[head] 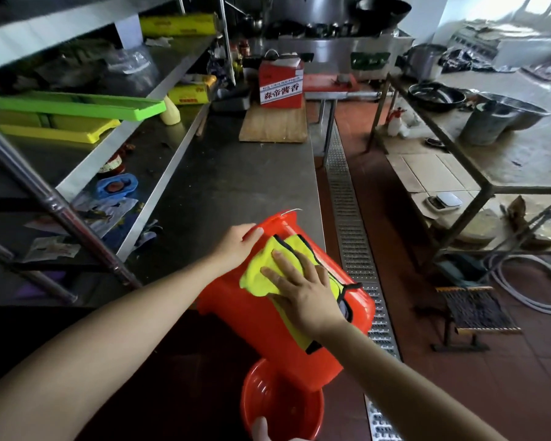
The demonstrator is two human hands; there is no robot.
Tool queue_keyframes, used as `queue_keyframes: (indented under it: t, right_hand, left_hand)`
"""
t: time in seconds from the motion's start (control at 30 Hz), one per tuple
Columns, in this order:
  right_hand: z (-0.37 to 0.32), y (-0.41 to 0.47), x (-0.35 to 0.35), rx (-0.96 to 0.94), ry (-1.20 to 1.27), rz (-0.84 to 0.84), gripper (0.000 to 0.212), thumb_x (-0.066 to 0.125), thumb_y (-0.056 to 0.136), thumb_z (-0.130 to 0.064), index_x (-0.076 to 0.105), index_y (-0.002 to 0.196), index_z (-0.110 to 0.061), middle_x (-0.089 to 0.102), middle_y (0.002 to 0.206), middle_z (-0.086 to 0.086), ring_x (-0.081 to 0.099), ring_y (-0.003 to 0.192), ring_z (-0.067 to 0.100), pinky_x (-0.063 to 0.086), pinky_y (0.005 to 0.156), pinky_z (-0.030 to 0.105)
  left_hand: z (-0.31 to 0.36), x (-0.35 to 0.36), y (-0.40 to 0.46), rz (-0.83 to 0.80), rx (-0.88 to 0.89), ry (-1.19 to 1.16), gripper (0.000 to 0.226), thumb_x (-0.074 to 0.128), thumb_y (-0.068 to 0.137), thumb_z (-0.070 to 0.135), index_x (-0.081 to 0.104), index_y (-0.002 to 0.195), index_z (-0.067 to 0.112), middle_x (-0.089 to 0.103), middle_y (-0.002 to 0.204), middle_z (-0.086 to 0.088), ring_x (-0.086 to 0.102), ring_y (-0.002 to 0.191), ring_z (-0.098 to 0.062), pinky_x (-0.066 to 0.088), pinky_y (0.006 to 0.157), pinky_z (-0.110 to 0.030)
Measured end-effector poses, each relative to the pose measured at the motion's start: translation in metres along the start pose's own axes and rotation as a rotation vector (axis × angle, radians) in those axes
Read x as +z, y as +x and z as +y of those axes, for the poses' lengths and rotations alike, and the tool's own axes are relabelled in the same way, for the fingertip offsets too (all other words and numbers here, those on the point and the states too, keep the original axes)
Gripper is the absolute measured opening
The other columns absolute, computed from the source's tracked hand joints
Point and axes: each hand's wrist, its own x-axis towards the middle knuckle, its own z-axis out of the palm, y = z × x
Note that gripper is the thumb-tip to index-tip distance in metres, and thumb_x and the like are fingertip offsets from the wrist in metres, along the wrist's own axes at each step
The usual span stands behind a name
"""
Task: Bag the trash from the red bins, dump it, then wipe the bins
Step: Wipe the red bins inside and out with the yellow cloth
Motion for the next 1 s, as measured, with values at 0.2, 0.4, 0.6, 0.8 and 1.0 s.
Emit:
queue_keyframes:
  t: [0.2, 0.4, 0.6, 0.8, 1.0]
  right_hand:
    - [0.003, 0.031, -0.008, -0.016, -0.12, -0.162, 0.053, 0.047, 0.099, -0.054, 0.036, 0.15, -0.048, 0.016, 0.167, -0.011, 0.017, 0.15, 0.038, 0.028, 0.11, 0.062]
    - [-0.002, 0.03, 0.009, -0.051, -0.196, -0.165, 0.061, 0.063, 0.091, -0.05, 0.042, 0.147, -0.046, 0.025, 0.165, -0.007, 0.028, 0.146, 0.043, 0.036, 0.105, 0.062]
    - [-0.015, 0.027, 0.022, -0.062, -0.228, -0.133, 0.059, 0.064, 0.091, -0.048, 0.045, 0.146, -0.045, 0.027, 0.164, -0.007, 0.031, 0.145, 0.044, 0.038, 0.102, 0.061]
    - [-0.011, 0.034, 0.029, -0.216, -0.284, -0.106, 0.054, 0.06, 0.094, -0.05, 0.046, 0.146, -0.043, 0.03, 0.163, -0.004, 0.031, 0.146, 0.043, 0.038, 0.106, 0.06]
    - [0.028, 0.051, 0.012, -0.162, -0.16, -0.121, 0.052, 0.047, 0.096, -0.063, 0.043, 0.146, -0.049, 0.026, 0.164, -0.012, 0.018, 0.153, 0.031, 0.025, 0.115, 0.062]
  left_hand:
    - [-0.022, 0.014, -0.019, -0.027, -0.167, -0.318, 0.031, 0.051, 0.102, 0.014, 0.059, 0.129, 0.002, 0.065, 0.121, -0.004, 0.06, 0.106, -0.005, 0.04, 0.076, 0.001]
    - [-0.04, 0.014, 0.006, -0.12, -0.311, -0.202, 0.045, 0.055, 0.096, 0.031, 0.053, 0.138, 0.014, 0.055, 0.14, -0.006, 0.05, 0.13, -0.022, 0.035, 0.102, -0.024]
    - [-0.018, 0.025, 0.044, 0.014, -0.129, -0.074, 0.043, 0.063, 0.088, 0.045, 0.069, 0.118, 0.015, 0.066, 0.114, -0.005, 0.063, 0.106, -0.018, 0.049, 0.096, -0.033]
    - [-0.034, 0.011, 0.065, -0.139, -0.15, 0.08, 0.046, 0.064, 0.092, 0.04, 0.064, 0.13, 0.013, 0.064, 0.13, -0.006, 0.059, 0.12, -0.018, 0.045, 0.104, -0.03]
    - [-0.034, 0.008, 0.072, -0.201, -0.111, 0.155, 0.033, 0.06, 0.095, 0.038, 0.073, 0.113, 0.014, 0.073, 0.109, -0.005, 0.066, 0.103, -0.02, 0.048, 0.083, -0.027]
